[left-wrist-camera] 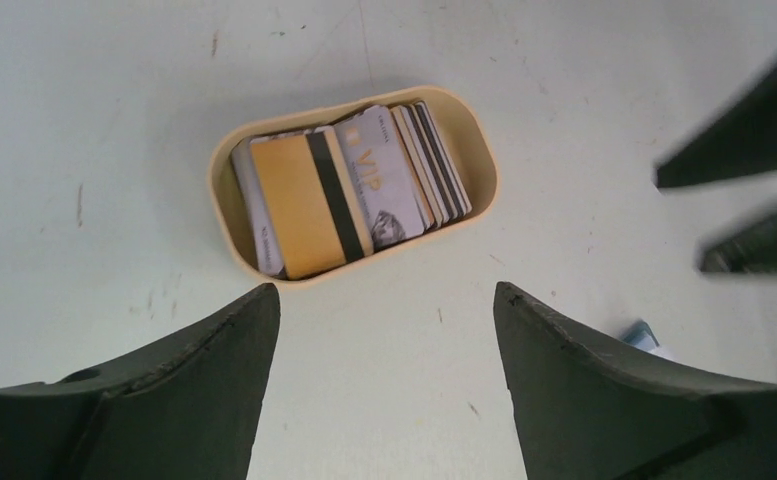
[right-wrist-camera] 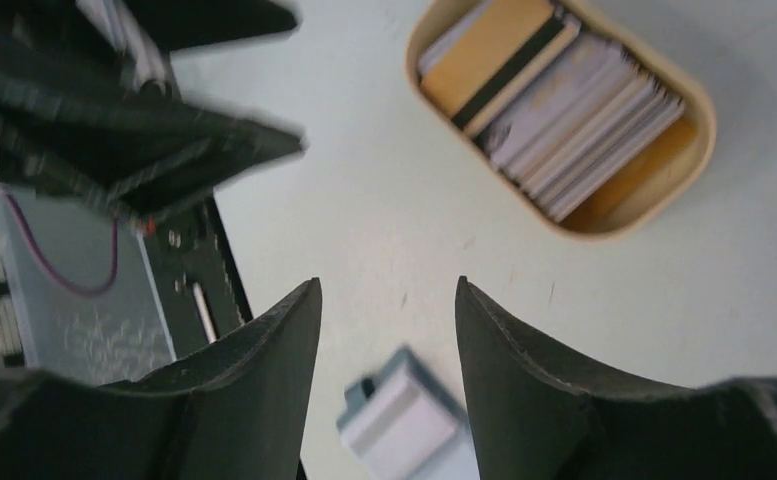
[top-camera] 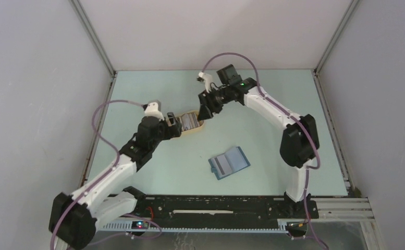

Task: Put the credit cards into the card holder
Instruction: Pick up the credit card from the storage box.

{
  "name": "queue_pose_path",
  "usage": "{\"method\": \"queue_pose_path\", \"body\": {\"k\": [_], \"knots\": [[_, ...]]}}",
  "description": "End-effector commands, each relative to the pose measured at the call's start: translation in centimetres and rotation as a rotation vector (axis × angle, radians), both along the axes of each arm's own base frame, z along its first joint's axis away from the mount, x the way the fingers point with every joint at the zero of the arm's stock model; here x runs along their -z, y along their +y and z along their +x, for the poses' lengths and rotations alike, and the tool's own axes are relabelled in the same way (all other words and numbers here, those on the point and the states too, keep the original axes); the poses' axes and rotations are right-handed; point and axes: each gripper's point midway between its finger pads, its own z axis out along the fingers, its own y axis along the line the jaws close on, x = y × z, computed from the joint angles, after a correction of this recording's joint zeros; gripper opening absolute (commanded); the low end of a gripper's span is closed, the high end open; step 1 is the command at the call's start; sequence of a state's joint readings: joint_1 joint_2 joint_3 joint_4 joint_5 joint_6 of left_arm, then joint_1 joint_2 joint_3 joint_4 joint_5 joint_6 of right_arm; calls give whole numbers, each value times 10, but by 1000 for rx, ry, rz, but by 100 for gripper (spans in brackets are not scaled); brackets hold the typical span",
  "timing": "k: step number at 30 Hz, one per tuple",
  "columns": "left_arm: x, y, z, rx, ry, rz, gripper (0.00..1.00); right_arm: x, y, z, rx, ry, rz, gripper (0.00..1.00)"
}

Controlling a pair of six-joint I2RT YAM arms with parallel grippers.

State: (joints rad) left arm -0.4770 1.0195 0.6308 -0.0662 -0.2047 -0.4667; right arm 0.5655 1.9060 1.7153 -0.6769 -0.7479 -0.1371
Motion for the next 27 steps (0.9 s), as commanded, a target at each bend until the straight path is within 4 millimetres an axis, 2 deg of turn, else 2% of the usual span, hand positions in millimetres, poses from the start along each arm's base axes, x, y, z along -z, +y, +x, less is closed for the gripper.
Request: {"method": "queue_pose_path", "body": {"k": [1,5,8,14,19,27], "knots": [[-2,16,-20,-37,-37,-62,84,3,29,29,162,90,-44,61],[-3,28,-32,-70,-61,-65,86,16,49,58,261,124,-42,62],[1,35,-36,-94,-70,-63,87,29,60,69,297,151,-41,62],[5,38,-36,-108,-65,-50,86,60,60,91,392,144,-114,62],[9,38,-35,-109,-56,-44,87,82,56,95,410,155,-156,62],[13,38,-34,-111,-48,-37,86,102,60,96,404,192,-167,64]]}}
